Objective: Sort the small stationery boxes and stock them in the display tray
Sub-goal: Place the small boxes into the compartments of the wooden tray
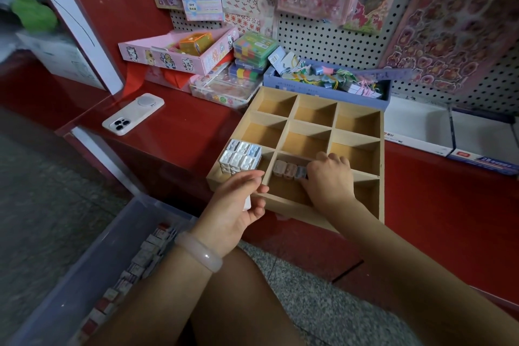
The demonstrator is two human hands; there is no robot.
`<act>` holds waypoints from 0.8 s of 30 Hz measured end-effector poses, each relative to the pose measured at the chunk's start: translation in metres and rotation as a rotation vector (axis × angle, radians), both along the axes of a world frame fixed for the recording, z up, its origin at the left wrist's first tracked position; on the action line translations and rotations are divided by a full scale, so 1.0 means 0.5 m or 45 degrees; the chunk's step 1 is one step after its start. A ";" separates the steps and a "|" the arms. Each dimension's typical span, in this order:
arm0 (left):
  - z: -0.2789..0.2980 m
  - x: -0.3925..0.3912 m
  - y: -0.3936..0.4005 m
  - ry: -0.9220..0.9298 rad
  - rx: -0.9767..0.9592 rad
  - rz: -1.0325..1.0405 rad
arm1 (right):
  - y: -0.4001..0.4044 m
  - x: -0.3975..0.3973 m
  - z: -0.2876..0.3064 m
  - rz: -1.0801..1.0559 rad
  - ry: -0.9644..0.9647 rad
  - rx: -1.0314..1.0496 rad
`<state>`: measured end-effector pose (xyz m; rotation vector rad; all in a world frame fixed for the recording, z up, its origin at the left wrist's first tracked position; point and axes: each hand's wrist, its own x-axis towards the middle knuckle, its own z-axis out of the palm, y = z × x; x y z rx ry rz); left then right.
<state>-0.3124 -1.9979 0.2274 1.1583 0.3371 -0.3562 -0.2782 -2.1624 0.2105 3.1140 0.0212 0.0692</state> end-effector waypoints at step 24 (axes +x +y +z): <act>0.016 0.006 0.006 0.120 -0.515 -0.155 | 0.033 -0.030 0.041 0.847 -0.085 0.771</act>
